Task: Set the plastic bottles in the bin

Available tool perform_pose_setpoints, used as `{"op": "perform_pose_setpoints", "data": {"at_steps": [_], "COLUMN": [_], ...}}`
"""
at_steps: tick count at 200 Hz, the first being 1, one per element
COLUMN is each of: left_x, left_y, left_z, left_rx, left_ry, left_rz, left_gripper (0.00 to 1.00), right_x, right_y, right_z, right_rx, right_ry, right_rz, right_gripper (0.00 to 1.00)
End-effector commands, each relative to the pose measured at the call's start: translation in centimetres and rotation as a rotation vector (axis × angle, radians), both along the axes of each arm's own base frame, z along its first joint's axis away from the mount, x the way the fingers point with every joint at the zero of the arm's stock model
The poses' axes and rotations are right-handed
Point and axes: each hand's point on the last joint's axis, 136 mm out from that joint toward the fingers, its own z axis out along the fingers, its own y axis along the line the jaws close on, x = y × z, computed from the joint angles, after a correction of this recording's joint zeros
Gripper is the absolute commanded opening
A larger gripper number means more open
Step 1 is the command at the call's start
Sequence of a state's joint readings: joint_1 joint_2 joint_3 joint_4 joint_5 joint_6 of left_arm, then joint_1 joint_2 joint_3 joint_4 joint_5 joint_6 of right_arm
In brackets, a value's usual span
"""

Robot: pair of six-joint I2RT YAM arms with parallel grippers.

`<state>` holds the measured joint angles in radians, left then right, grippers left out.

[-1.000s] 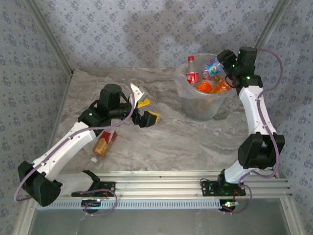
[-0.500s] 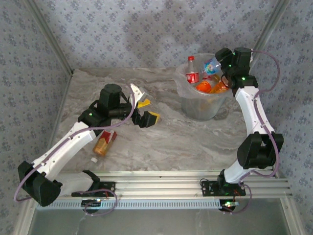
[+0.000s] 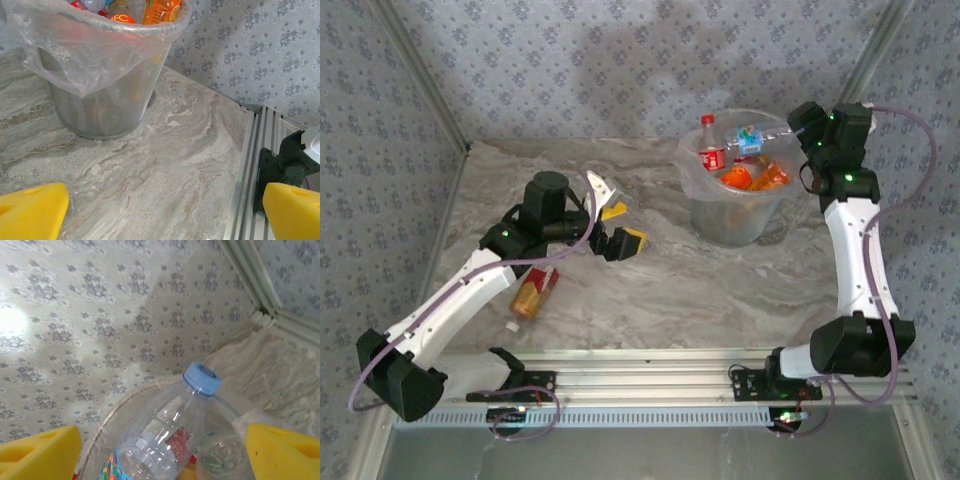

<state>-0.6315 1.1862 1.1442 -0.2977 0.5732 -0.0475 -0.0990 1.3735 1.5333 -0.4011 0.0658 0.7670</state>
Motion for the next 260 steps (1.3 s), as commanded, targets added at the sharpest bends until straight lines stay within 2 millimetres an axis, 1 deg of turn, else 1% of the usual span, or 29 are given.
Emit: {"op": "perform_pose_setpoints", "data": {"at_steps": [1, 25, 39, 64, 83, 88, 103, 109, 134, 150, 174, 176, 183, 196, 226, 245, 260], "left_x": [-0.2, 0.4, 1.1, 2.1, 2.8, 3.0, 3.6, 3.4, 3.2, 2.6, 1.9, 1.9, 1.7, 1.6, 1.0, 0.7, 0.4], "left_y": [0.3, 1.0, 1.7, 3.2, 4.8, 5.4, 7.5, 8.7, 12.5, 13.9, 16.3, 16.5, 17.2, 18.3, 21.0, 22.0, 22.4], "left_z": [1.3, 0.9, 0.7, -0.2, -1.1, -1.4, -2.6, -3.6, -6.0, -7.7, -10.3, -10.5, -11.2, -12.5, -15.5, -17.3, -18.5], "left_rx": [0.015, 0.064, 0.103, 0.184, 0.254, 0.278, 0.355, 0.405, 0.52, 0.575, 0.666, 0.669, 0.669, 0.651, 0.614, 0.596, 0.609], "left_ry": [-0.048, -0.069, -0.073, -0.059, -0.024, -0.015, 0.018, 0.048, 0.138, 0.195, 0.269, 0.28, 0.32, 0.387, 0.526, 0.593, 0.612], "left_rz": [0.005, 0.052, 0.104, 0.199, 0.297, 0.326, 0.442, 0.487, 0.673, 0.721, 0.789, 0.795, 0.813, 0.854, 0.932, 0.956, 0.973], "left_gripper": [1.0, 1.0, 1.0, 1.0, 1.0, 1.0, 1.0, 1.0, 1.0, 1.0, 0.99, 0.99, 0.99, 0.99, 0.99, 1.0, 1.0], "right_x": [-1.3, -2.7, -3.7, -6.2, -8.3, -8.9, -10.4, -11.0, -13.2, -14.3, -15.9, -15.9, -16.3, -17.0, -17.7, -18.1, -18.2], "right_y": [0.3, 2.1, 3.4, 6.3, 8.5, 9.3, 11.1, 11.8, 14.4, 15.9, 18.0, 18.2, 18.8, 19.6, 20.5, 21.0, 21.2], "right_z": [0.8, 1.7, 1.6, 1.4, 0.9, 0.8, 0.2, -0.1, -1.2, -1.9, -2.0, -3.0, -3.5, -3.6, -3.8, -3.7, -3.7], "right_rx": [-0.107, -0.173, -0.192, -0.211, -0.21, -0.206, -0.19, -0.184, -0.163, -0.149, -0.148, -0.14, -0.139, -0.146, -0.138, -0.121, -0.121], "right_ry": [0.006, -0.02, -0.028, -0.048, -0.059, -0.065, -0.071, -0.073, -0.072, -0.064, -0.067, -0.043, -0.033, -0.039, -0.047, -0.059, -0.062], "right_rz": [0.067, 0.183, 0.255, 0.391, 0.49, 0.524, 0.607, 0.639, 0.761, 0.833, 0.931, 0.941, 0.965, 1.0, 1.032, 1.054, 1.064], "right_gripper": [0.87, 0.88, 0.89, 0.95, 1.0, 1.0, 1.0, 1.0, 1.0, 1.0, 1.0, 1.0, 1.0, 1.0, 1.0, 1.0, 1.0]}}
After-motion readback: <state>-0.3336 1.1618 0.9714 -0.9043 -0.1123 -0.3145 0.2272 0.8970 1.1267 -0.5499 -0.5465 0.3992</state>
